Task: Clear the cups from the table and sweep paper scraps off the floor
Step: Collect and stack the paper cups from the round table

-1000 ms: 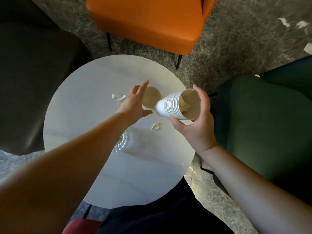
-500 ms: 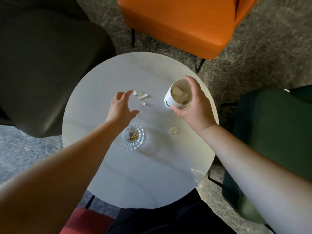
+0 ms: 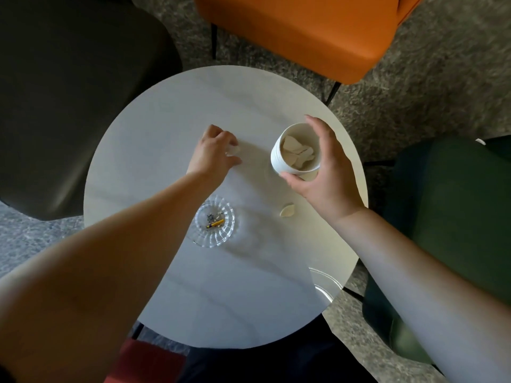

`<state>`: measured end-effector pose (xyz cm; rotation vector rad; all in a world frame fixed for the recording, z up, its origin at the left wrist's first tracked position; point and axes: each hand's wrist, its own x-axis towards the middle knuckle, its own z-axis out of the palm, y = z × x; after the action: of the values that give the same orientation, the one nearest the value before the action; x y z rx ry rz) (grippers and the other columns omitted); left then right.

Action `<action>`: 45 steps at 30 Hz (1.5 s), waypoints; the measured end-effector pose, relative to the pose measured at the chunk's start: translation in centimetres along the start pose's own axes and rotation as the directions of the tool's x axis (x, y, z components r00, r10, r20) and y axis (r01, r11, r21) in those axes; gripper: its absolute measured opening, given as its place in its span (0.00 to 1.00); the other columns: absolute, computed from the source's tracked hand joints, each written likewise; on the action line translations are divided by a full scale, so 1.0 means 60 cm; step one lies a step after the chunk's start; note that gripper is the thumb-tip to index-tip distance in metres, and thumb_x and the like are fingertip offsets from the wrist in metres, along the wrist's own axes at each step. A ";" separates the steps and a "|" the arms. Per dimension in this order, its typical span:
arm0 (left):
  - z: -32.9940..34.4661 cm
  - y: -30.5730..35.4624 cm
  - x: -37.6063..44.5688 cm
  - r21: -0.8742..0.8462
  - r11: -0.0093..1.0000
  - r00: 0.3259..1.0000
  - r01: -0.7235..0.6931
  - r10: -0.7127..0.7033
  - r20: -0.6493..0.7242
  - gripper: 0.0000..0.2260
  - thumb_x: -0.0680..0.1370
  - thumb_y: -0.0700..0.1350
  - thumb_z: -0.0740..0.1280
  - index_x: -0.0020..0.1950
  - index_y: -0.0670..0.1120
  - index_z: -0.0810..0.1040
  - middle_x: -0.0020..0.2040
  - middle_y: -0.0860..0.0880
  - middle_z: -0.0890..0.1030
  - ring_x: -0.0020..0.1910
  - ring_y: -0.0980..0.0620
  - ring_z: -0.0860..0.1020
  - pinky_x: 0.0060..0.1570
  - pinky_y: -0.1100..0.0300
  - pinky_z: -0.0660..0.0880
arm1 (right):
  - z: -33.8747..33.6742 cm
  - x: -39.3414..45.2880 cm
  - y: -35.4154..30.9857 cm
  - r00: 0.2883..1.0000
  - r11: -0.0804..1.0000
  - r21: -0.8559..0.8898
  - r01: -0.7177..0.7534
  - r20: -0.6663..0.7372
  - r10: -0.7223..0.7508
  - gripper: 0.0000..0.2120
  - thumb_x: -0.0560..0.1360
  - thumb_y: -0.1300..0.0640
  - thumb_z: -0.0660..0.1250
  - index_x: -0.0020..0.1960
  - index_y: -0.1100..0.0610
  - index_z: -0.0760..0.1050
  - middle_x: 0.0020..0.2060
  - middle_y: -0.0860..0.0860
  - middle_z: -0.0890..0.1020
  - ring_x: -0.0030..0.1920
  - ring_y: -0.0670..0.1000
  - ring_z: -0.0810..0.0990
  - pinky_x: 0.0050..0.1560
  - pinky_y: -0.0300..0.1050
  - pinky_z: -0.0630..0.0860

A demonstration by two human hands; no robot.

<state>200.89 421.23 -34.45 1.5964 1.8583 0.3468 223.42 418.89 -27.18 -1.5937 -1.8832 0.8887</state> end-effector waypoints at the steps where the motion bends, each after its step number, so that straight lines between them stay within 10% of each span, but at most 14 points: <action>1: 0.000 0.001 0.000 -0.003 1.000 1.000 0.001 -0.001 0.005 0.12 0.71 0.39 0.76 0.53 0.40 0.81 0.55 0.42 0.74 0.50 0.43 0.77 0.51 0.57 0.74 | 0.000 0.000 0.000 1.000 1.000 0.002 0.001 0.000 -0.001 0.42 0.64 0.55 0.78 0.73 0.51 0.62 0.61 0.41 0.70 0.62 0.46 0.71 0.57 0.21 0.61; 13: 0.002 0.006 -0.011 0.017 0.993 0.993 0.119 -0.120 0.017 0.03 0.76 0.42 0.72 0.45 0.42 0.81 0.48 0.44 0.79 0.46 0.44 0.78 0.44 0.62 0.69 | -0.003 -0.001 0.003 1.000 1.000 0.015 0.004 0.014 -0.004 0.43 0.63 0.56 0.79 0.73 0.52 0.62 0.62 0.45 0.71 0.62 0.45 0.70 0.57 0.19 0.59; 18: -0.031 0.046 -0.035 -0.366 0.888 0.951 0.278 -0.309 -0.029 0.06 0.73 0.40 0.74 0.39 0.48 0.79 0.33 0.53 0.82 0.37 0.52 0.83 0.43 0.59 0.79 | -0.005 0.001 0.003 0.999 1.000 0.025 -0.002 0.032 0.001 0.43 0.64 0.57 0.79 0.73 0.51 0.62 0.64 0.48 0.72 0.61 0.45 0.70 0.57 0.20 0.59; 26: -0.086 0.189 -0.100 -0.757 0.649 0.974 0.081 -0.211 -0.077 0.07 0.72 0.38 0.76 0.37 0.46 0.80 0.30 0.52 0.81 0.33 0.55 0.82 0.38 0.65 0.78 | -0.001 0.007 -0.003 0.997 0.997 0.039 -0.073 0.044 0.071 0.40 0.66 0.52 0.77 0.72 0.46 0.61 0.59 0.46 0.74 0.56 0.44 0.72 0.52 0.25 0.65; 32: -0.078 0.221 -0.104 -0.685 0.724 0.990 0.085 -0.138 -0.023 0.07 0.73 0.40 0.75 0.42 0.52 0.84 0.38 0.52 0.85 0.42 0.52 0.84 0.51 0.54 0.81 | 0.001 0.006 -0.001 0.998 0.997 0.049 -0.062 0.024 0.061 0.40 0.65 0.54 0.77 0.72 0.48 0.61 0.57 0.49 0.75 0.54 0.43 0.72 0.48 0.19 0.63; 38: -0.080 0.163 -0.086 -0.698 0.713 0.971 0.062 -0.204 -0.122 0.10 0.77 0.36 0.69 0.46 0.52 0.83 0.35 0.55 0.83 0.37 0.58 0.82 0.40 0.65 0.79 | -0.002 0.005 0.003 0.996 0.995 0.065 -0.078 0.059 0.074 0.41 0.65 0.55 0.77 0.73 0.45 0.60 0.61 0.50 0.73 0.56 0.42 0.70 0.51 0.18 0.60; 45: -0.027 0.034 -0.047 -0.094 0.975 0.979 0.199 -0.203 -0.035 0.12 0.74 0.42 0.73 0.57 0.47 0.81 0.56 0.48 0.79 0.43 0.55 0.76 0.45 0.69 0.67 | -0.005 0.004 0.007 0.999 0.998 0.053 -0.020 0.039 0.018 0.44 0.63 0.57 0.79 0.73 0.49 0.62 0.61 0.48 0.71 0.56 0.37 0.66 0.55 0.17 0.58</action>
<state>201.59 419.36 -31.20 1.3366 1.9886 0.3728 223.86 419.18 -27.32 -1.5750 -1.8578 0.9765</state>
